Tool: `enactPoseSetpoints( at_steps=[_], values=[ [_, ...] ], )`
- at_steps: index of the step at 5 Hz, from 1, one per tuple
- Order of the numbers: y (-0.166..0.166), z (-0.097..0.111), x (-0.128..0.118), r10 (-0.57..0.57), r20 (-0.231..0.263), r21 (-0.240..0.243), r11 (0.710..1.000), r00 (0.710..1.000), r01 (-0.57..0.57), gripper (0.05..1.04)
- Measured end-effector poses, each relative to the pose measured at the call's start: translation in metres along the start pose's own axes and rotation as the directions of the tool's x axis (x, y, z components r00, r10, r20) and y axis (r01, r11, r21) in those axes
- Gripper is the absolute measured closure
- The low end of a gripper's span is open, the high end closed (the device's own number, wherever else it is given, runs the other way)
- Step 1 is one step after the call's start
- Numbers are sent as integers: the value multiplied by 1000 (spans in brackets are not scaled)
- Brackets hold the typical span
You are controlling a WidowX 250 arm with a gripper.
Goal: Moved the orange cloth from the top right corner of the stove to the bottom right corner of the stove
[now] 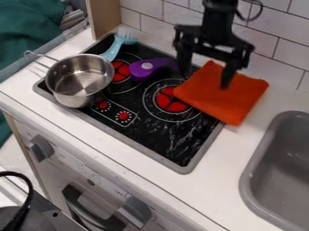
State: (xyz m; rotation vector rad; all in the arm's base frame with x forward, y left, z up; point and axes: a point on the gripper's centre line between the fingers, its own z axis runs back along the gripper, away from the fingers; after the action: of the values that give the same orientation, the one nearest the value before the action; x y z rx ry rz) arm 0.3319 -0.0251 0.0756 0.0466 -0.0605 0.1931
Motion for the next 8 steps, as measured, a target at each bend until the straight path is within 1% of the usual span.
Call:
enactPoseSetpoints(
  at_steps=[1, 2, 3, 4, 5, 6, 7, 8],
  values=[
    [-2, -14, 9, 39, 19, 2, 999, 999, -39, 79],
    [-5, -20, 20, 95, 53, -9, 996, 994, -94, 79],
    [-12, -18, 29, 121, 78, -50, 992, 990, -118, 79],
    [-9, -20, 30, 117, 83, -24, 993, 990, -116, 79],
    [-4, -29, 23, 105, 76, 4, 994, 992, -105, 79],
    [1, -33, 20, 79, 73, 35, 996, 994, -82, 79],
    [3, -36, 15, 76, 60, 44, 996, 995, -79, 78],
    [15, -35, 3, 97, 46, 50, 994, 994, -99, 78]
  ],
)
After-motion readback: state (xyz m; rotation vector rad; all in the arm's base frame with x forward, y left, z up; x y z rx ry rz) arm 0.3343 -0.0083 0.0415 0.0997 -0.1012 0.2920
